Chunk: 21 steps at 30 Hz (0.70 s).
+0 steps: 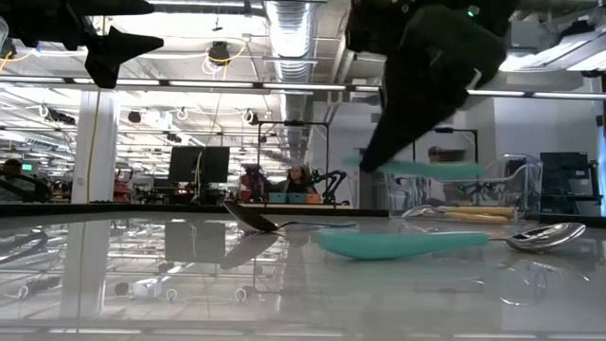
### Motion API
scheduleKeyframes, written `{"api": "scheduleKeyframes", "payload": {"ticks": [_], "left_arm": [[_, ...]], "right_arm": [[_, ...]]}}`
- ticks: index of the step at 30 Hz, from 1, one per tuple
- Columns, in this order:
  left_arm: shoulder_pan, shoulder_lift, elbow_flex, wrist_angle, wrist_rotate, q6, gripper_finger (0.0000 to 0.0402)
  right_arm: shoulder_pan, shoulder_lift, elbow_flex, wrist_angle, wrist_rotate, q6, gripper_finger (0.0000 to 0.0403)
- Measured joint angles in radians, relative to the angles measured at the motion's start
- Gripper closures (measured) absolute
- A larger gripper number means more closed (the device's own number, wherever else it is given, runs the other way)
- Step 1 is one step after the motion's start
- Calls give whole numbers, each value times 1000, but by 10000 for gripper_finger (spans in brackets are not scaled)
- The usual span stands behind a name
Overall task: Sort silverware by color (type)
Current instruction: Put the green spoon into the bottom right transparent bin
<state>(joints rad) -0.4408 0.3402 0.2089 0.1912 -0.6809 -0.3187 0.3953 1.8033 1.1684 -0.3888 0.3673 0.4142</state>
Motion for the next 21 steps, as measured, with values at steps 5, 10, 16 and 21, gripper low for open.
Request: {"api": "scheduleKeyframes", "payload": {"ticks": [5,10,16,21], "left_arm": [[0,0,0,0,-17,0,176],[0,0,0,0,-32,-1,176],[0,0,0,1,-39,-8,176],[0,0,0,1,-42,-9,176]], "right_arm": [[-21,-110,0,1,47,-86,320],[-35,-213,1,-27,53,-171,320],[-13,-319,1,-143,46,-229,320],[39,-390,2,-243,-24,-161,320]]}}
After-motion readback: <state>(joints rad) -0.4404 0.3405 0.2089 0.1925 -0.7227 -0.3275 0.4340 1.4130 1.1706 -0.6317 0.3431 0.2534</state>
